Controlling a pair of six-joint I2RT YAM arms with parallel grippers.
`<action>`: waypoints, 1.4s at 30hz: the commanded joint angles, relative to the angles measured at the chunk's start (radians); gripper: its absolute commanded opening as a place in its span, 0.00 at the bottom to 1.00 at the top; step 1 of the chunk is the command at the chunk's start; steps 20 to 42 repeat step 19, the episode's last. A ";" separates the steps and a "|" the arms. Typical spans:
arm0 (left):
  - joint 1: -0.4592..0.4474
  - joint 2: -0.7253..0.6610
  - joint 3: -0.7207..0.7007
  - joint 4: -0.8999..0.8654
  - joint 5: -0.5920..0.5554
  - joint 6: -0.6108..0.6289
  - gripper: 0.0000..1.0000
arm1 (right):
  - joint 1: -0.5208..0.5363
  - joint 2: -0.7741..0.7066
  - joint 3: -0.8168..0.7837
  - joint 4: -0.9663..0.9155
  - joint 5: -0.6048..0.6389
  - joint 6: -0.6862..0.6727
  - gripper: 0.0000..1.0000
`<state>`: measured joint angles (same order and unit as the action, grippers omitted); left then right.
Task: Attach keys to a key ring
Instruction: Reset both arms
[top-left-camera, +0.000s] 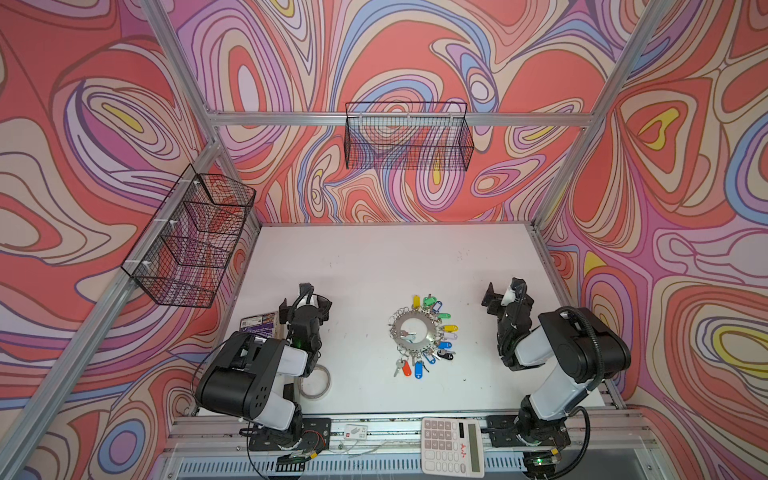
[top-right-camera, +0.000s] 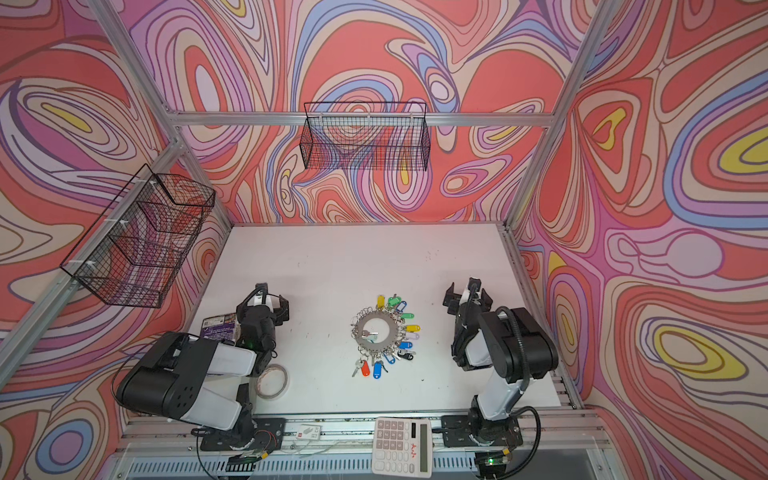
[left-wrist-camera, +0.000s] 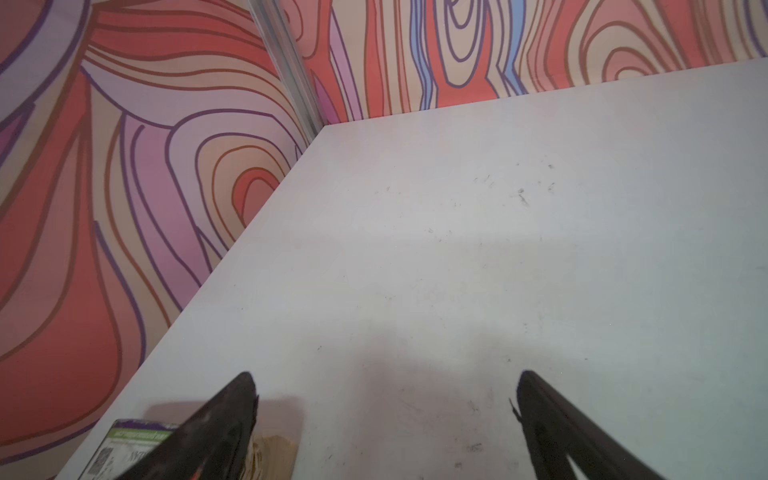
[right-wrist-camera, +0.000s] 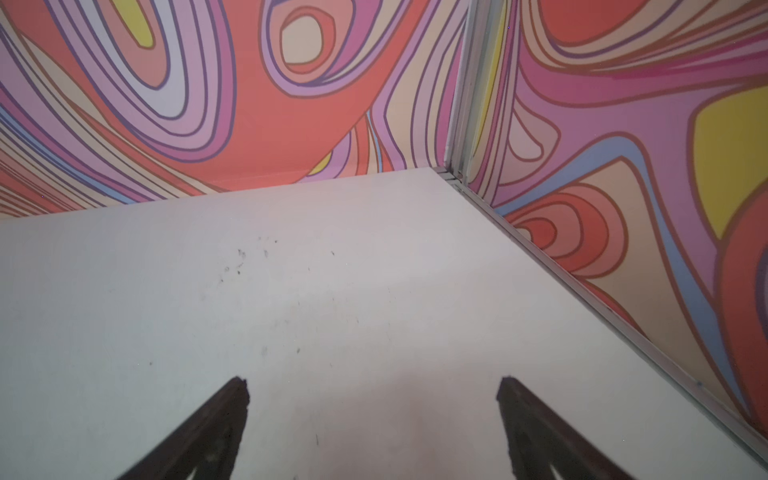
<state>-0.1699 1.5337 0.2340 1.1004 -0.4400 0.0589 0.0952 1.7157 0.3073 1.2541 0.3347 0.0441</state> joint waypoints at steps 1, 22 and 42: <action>0.032 0.047 0.050 0.058 0.091 -0.004 1.00 | -0.021 0.000 0.082 -0.118 -0.095 -0.018 0.98; 0.083 0.018 0.118 -0.144 0.147 -0.069 1.00 | -0.028 -0.007 0.072 -0.098 -0.113 -0.027 0.98; 0.083 0.018 0.118 -0.144 0.147 -0.069 1.00 | -0.028 -0.007 0.072 -0.098 -0.113 -0.027 0.98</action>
